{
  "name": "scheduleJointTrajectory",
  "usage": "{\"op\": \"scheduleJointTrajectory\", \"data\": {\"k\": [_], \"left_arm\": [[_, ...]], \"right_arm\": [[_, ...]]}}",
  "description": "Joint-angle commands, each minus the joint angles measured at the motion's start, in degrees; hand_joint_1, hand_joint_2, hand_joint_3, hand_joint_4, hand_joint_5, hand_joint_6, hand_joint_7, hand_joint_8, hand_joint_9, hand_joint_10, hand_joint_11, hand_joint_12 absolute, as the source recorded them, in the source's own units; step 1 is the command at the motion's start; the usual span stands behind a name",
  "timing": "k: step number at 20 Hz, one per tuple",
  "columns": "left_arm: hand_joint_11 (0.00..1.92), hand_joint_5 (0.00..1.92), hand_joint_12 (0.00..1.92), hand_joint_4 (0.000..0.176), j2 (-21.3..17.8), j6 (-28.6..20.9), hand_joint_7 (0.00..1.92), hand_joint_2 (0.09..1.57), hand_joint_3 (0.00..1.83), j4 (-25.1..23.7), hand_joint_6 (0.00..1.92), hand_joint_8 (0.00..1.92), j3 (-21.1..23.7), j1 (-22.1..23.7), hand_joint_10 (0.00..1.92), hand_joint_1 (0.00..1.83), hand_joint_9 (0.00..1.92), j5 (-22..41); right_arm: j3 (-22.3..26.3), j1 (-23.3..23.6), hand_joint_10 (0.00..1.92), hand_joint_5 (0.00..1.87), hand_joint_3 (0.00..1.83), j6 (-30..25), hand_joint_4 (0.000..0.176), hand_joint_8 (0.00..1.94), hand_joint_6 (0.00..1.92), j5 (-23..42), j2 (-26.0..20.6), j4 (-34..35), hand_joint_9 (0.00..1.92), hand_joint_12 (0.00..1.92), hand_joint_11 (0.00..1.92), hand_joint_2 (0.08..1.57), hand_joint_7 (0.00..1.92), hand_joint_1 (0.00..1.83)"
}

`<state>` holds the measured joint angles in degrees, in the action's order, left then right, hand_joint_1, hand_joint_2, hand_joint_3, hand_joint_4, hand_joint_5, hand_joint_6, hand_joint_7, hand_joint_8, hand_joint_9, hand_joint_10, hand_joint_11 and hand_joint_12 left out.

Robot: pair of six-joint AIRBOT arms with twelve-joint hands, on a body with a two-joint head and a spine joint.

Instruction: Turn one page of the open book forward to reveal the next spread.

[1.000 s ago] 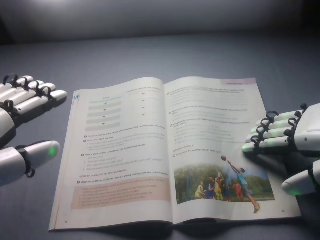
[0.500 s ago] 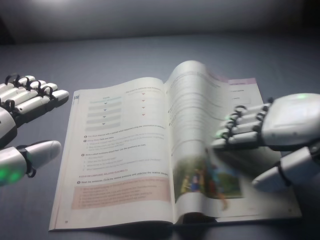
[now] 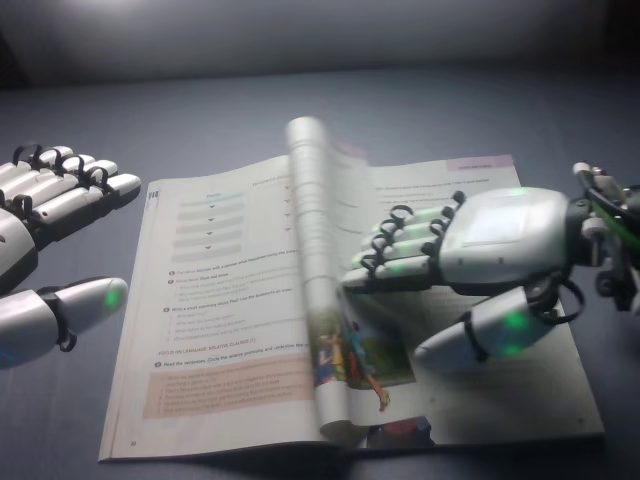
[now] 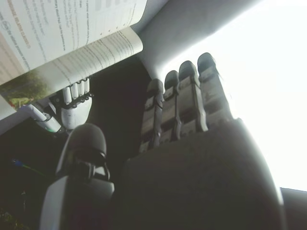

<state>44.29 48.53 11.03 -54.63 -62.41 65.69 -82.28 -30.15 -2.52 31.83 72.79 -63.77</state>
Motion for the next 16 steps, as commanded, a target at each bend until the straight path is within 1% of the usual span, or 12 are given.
{"op": "scheduleJointTrajectory", "data": {"k": [1,4,6,10,13,16], "left_arm": [[0.06,0.15,0.01,0.0,-0.06,-0.15,0.12,1.38,0.0,0.46,0.0,0.01,-0.4,0.58,0.01,0.0,0.1,7.54],[0.08,0.16,0.01,0.0,-0.08,-0.15,0.13,1.37,0.0,0.47,0.0,0.01,-0.62,0.94,0.01,0.0,0.11,8.08],[0.07,0.18,0.01,0.0,-0.24,-0.15,0.15,1.35,0.0,0.75,0.01,0.01,-0.78,1.16,0.01,0.0,0.11,8.75],[0.06,0.17,0.0,0.0,-1.54,-0.16,0.14,1.33,0.0,1.8,0.0,0.0,-1.3,1.35,0.0,0.0,0.11,10.37],[0.07,0.17,0.01,0.0,-2.93,-0.18,0.14,1.32,0.0,2.8,0.0,0.0,-1.47,1.38,0.0,0.0,0.1,11.62],[0.03,0.14,0.0,0.0,-3.29,-0.18,0.12,1.31,0.0,4.33,0.0,0.0,-2.44,1.36,0.0,0.0,0.08,10.8]], "right_arm": [[-0.29,0.78,0.01,0.1,0.01,-0.04,0.0,0.02,0.02,4.4,0.5,2.8,0.03,0.01,0.02,1.3,0.08,0.0],[-0.87,1.81,0.01,0.06,0.02,1.15,0.0,0.0,0.0,5.24,2.56,4.22,0.02,0.0,0.0,1.32,0.05,0.0],[-1.03,2.93,0.0,0.03,0.01,1.85,0.0,0.0,0.0,6.22,3.99,4.9,0.02,0.0,0.0,1.31,0.03,0.0],[-2.25,4.19,0.01,0.04,0.0,2.62,0.0,0.01,0.0,8.7,8.39,4.9,0.04,0.0,0.0,1.28,0.05,0.0],[-2.76,5.71,0.01,0.09,0.0,3.54,0.0,0.01,0.01,10.06,11.29,4.79,0.09,0.01,0.03,1.28,0.11,0.0],[-2.47,7.84,0.01,0.23,0.0,3.54,0.0,0.01,0.01,14.76,12.8,4.59,0.22,0.04,0.12,1.24,0.24,0.0]]}}
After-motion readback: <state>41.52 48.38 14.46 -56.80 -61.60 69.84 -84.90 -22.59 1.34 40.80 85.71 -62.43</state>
